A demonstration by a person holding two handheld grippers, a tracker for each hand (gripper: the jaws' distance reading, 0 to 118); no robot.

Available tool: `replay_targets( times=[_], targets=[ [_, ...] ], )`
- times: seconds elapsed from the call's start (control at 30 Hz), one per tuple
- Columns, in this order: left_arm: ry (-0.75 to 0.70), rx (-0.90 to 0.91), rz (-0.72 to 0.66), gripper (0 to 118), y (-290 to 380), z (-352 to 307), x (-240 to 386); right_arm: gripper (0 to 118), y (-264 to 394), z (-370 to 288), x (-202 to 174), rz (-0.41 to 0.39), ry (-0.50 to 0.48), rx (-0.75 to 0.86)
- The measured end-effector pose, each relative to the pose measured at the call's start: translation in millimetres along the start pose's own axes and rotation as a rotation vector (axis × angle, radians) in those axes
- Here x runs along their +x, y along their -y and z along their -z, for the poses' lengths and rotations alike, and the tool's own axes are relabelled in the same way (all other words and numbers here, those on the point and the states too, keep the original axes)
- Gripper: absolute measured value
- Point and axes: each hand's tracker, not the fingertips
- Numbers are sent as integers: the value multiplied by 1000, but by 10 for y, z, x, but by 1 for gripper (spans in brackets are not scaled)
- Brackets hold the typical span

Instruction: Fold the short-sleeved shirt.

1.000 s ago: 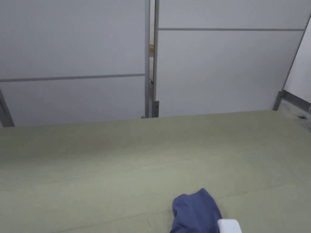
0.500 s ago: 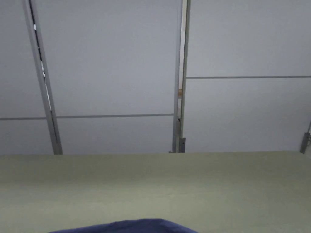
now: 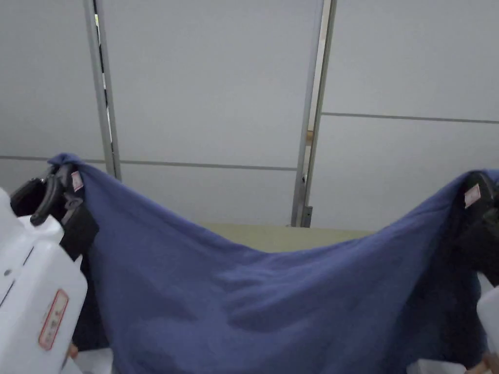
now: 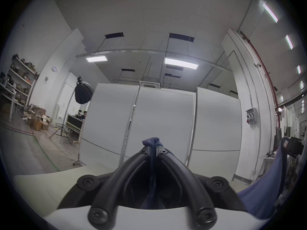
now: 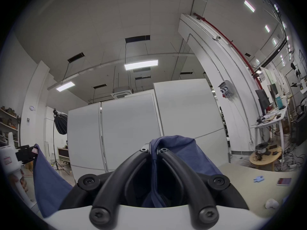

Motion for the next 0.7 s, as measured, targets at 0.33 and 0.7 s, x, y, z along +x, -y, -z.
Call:
replay_targets(
  times=[0.33, 0.7],
  targets=[
    [45, -63, -107, 4, 10, 1858, 55, 6, -7, 1709, 242, -7, -11, 12],
    [78, -61, -154, 4, 230, 2563, 194, 6, 68, 2422, 393, -59, 0, 36]
  ],
)
